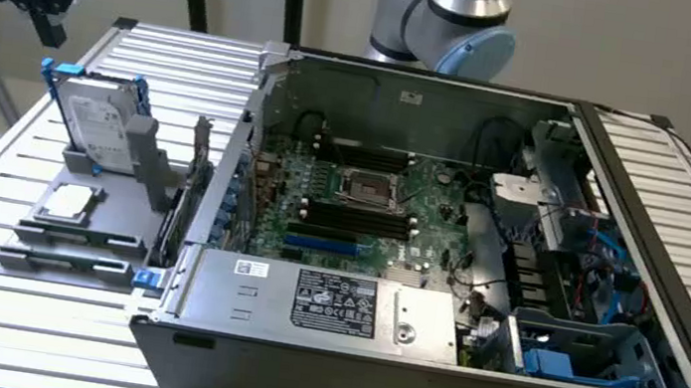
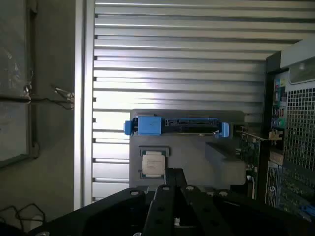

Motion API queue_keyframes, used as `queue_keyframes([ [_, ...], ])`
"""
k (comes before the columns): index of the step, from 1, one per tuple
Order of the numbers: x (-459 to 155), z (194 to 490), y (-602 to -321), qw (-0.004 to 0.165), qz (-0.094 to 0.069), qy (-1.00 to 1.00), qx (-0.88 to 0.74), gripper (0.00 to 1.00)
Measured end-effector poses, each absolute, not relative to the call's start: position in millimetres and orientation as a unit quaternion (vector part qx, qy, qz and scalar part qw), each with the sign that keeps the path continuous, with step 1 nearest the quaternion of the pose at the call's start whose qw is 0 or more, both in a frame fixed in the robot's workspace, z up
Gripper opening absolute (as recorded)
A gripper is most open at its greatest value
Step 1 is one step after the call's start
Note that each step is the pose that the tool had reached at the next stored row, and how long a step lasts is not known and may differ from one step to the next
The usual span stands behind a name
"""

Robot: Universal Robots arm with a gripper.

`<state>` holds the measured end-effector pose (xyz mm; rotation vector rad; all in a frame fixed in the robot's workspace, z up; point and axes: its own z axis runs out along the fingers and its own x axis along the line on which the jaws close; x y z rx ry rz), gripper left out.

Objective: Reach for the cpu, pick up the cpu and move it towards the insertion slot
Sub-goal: 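Pick up the cpu and move it towards the insertion slot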

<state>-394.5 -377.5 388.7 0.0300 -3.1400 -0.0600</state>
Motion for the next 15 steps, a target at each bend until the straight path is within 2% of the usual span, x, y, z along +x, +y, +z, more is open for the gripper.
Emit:
queue_keyframes([
  [15, -394.6, 388.8, -377.5, 0.001, -0.019, -1.000, 0.010, 0.11],
])
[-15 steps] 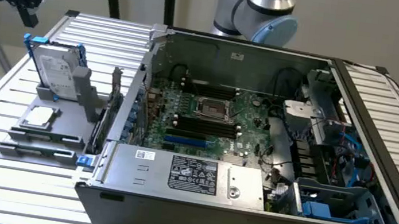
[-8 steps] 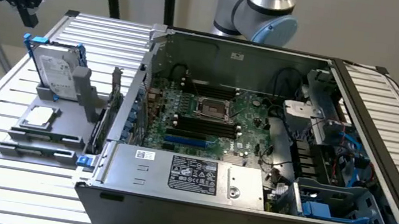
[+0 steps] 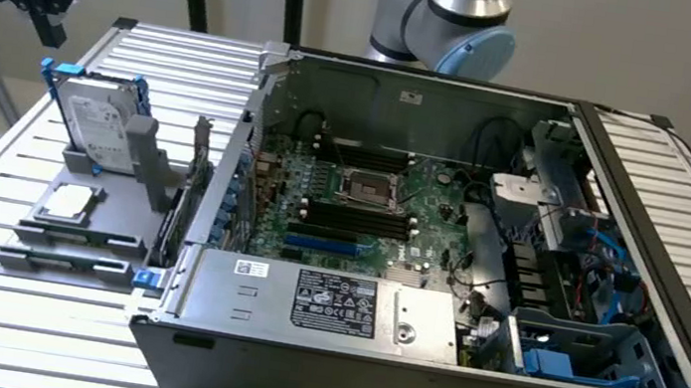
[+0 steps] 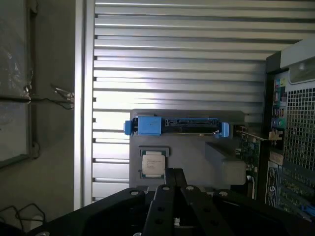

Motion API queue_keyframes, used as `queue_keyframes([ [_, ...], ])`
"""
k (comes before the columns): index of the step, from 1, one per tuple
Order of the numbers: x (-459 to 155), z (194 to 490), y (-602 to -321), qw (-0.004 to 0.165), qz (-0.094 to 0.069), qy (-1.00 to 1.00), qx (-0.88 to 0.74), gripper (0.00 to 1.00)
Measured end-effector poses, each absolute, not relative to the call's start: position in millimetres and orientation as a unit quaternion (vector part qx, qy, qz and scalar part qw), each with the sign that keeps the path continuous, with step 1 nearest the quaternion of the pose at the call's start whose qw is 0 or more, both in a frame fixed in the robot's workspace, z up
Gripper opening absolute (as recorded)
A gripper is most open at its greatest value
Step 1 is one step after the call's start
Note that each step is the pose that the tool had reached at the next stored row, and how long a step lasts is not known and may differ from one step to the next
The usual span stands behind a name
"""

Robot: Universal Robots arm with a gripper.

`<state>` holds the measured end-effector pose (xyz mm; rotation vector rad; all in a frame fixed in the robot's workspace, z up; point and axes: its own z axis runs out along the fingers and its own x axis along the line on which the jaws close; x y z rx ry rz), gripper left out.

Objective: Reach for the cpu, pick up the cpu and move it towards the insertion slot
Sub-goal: 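Pick up the cpu and move it towards the insertion slot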

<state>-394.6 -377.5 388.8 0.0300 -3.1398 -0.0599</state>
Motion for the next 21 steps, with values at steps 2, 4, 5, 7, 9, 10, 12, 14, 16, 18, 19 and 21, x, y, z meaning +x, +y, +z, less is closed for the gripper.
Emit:
queue_keyframes([
  [2, -395, 389, -378, 0.001, -0.019, -1.000, 0.010, 0.11],
  [4, -395, 389, -378, 0.002, -0.019, -1.000, 0.009, 0.11],
  [5, -395, 388, -380, 0.002, -0.019, -1.000, 0.008, 0.11],
  [7, -395, 388, -387, 0.002, -0.019, -1.000, 0.008, 0.11],
  [9, -396, 387, -394, 0.002, -0.019, -1.000, 0.008, 0.11],
  [10, -398, 387, -397, 0.002, -0.019, -1.000, 0.008, 0.11],
  [12, -405, 384, -400, 0.002, -0.019, -1.000, 0.008, 0.11],
  [14, -412, 382, -402, 0.002, -0.019, -1.000, 0.008, 0.11],
  [16, -416, 381, -403, 0.002, -0.018, -1.000, 0.008, 0.11],
  [18, -418, 379, -405, 0.002, -0.017, -1.000, 0.008, 0.11],
  [19, -418, 379, -405, 0.002, -0.016, -1.000, 0.008, 0.11],
  [21, -420, 378, -405, 0.002, -0.015, -1.000, 0.008, 0.11],
])
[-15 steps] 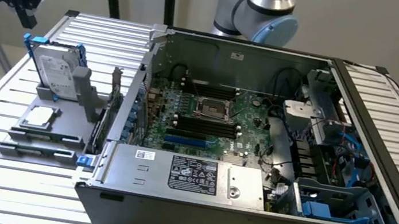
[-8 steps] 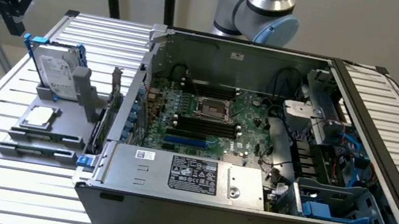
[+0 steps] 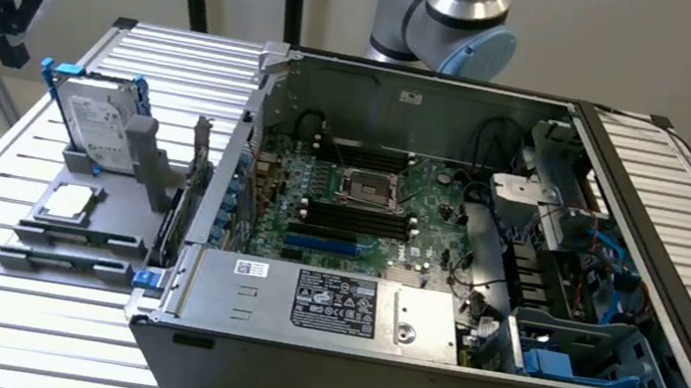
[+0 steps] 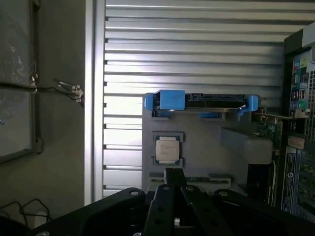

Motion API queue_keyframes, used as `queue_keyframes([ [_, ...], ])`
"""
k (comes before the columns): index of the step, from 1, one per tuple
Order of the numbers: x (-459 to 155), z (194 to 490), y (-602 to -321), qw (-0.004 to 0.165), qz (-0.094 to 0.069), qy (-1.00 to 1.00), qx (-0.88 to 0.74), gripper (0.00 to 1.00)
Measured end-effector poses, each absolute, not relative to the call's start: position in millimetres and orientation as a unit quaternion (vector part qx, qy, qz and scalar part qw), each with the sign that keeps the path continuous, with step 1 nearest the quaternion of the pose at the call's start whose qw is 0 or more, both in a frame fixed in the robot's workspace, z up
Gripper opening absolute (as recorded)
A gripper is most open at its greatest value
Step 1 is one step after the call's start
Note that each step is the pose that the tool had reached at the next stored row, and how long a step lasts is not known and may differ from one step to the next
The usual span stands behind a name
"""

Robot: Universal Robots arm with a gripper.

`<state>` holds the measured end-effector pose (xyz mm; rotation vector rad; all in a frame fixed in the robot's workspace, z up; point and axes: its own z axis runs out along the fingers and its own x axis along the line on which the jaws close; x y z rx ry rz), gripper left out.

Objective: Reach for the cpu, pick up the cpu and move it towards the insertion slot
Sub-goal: 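Pick up the cpu and move it towards the insertion slot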

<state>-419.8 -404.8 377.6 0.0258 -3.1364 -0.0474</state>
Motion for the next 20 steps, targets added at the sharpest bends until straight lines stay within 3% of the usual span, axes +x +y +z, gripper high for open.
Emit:
queue_keyframes([
  [6, -420.9, 376.9, -404.8, 0.002, -0.014, -1.000, 0.008, 0.12],
  [8, -420.9, 376.9, -404.8, 0.002, -0.014, -1.000, 0.008, 0.18],
  [9, -420.9, 376.9, -404.8, 0.002, -0.014, -1.000, 0.008, 0.30],
  [15, -420.9, 376.9, -404.8, 0.002, -0.014, -1.000, 0.008, 0.47],
  [16, -420.9, 376.9, -404.8, 0.002, -0.014, -1.000, 0.008, 0.59],
  [20, -421.0, 376.0, -404.8, 0.003, -0.014, -1.000, 0.008, 0.65],
])
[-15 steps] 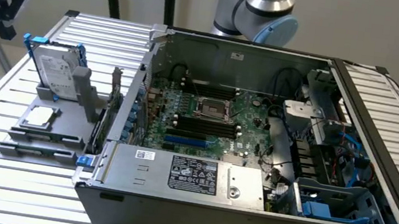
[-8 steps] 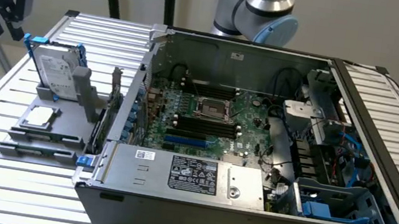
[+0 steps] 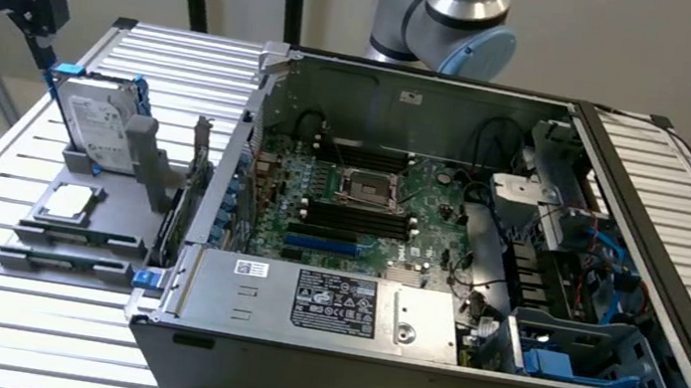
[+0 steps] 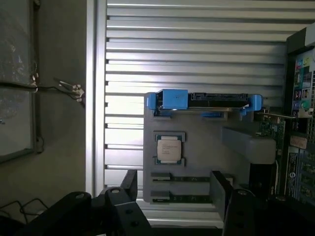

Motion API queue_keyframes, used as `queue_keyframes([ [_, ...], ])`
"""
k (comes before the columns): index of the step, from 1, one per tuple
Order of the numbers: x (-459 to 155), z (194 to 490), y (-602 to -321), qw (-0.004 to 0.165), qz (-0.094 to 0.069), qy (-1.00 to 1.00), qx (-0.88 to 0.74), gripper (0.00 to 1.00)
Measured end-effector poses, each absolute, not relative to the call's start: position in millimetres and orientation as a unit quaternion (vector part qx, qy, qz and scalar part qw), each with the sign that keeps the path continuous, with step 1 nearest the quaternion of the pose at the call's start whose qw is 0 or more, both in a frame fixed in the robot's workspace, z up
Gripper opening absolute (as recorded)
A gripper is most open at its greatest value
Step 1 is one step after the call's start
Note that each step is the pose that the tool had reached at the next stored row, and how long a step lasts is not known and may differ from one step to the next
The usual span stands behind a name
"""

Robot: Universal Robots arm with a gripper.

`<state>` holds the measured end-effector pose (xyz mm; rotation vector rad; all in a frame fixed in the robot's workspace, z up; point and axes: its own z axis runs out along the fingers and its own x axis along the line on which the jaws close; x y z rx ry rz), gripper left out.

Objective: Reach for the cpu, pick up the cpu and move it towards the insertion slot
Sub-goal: 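Pick up the cpu and move it towards the insertion slot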

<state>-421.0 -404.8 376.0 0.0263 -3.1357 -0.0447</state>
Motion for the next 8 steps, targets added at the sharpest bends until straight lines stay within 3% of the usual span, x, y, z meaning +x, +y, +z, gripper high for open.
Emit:
queue_keyframes([
  [1, -421, 374, -405, 0.003, -0.014, -1.000, 0.008, 0.71],
  [8, -421, 362, -405, 0.003, -0.014, -1.000, 0.008, 0.71],
])
